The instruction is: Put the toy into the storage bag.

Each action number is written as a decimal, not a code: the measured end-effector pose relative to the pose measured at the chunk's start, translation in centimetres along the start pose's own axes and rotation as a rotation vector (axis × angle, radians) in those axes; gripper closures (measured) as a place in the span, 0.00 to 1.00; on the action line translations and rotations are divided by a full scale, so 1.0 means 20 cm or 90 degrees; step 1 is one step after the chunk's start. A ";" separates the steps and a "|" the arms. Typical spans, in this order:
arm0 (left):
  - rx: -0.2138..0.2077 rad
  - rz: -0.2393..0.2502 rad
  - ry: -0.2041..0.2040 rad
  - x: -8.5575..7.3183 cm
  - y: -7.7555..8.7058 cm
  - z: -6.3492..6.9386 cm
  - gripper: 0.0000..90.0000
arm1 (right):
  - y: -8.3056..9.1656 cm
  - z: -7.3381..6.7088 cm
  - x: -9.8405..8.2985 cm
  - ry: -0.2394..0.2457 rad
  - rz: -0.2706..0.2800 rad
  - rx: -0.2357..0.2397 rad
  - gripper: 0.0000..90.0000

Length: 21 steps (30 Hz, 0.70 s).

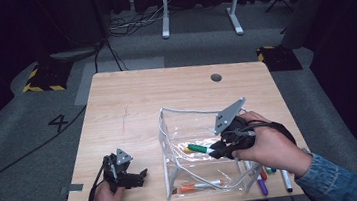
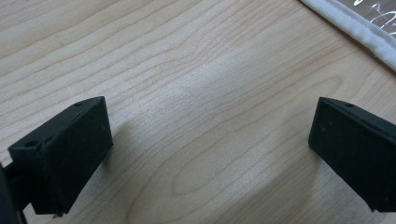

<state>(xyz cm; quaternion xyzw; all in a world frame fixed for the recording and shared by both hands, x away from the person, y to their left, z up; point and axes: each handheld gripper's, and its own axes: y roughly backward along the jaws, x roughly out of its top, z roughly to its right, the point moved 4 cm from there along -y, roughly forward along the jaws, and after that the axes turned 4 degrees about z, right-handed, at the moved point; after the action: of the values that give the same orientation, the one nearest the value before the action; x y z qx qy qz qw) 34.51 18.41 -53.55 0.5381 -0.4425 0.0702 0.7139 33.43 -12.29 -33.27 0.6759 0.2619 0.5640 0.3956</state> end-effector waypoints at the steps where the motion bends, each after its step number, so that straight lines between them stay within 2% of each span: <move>1: 0.000 0.000 0.000 0.00 0.00 0.00 0.00 | -0.02 0.00 0.01 0.002 -0.006 0.003 0.86; 3: 0.000 0.000 0.000 0.00 0.00 0.00 0.00 | -0.05 0.00 0.02 0.014 -0.016 0.007 0.86; 9: 0.000 0.001 0.000 0.00 0.00 0.00 0.00 | -0.14 -0.02 0.04 0.025 -0.054 0.022 0.86; 13: 0.000 0.000 0.000 0.00 0.00 0.00 0.00 | -0.19 -0.03 0.04 0.027 -0.088 0.033 0.86; 21: 0.000 0.000 0.000 0.00 0.00 0.00 0.00 | -0.27 -0.05 0.00 0.032 -0.126 0.055 0.86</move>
<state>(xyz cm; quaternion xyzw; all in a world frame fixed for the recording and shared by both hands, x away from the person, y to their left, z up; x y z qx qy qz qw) 34.52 18.42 -53.55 0.5383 -0.4428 0.0703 0.7136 33.04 -9.05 -37.76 0.6490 0.3615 0.5267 0.4132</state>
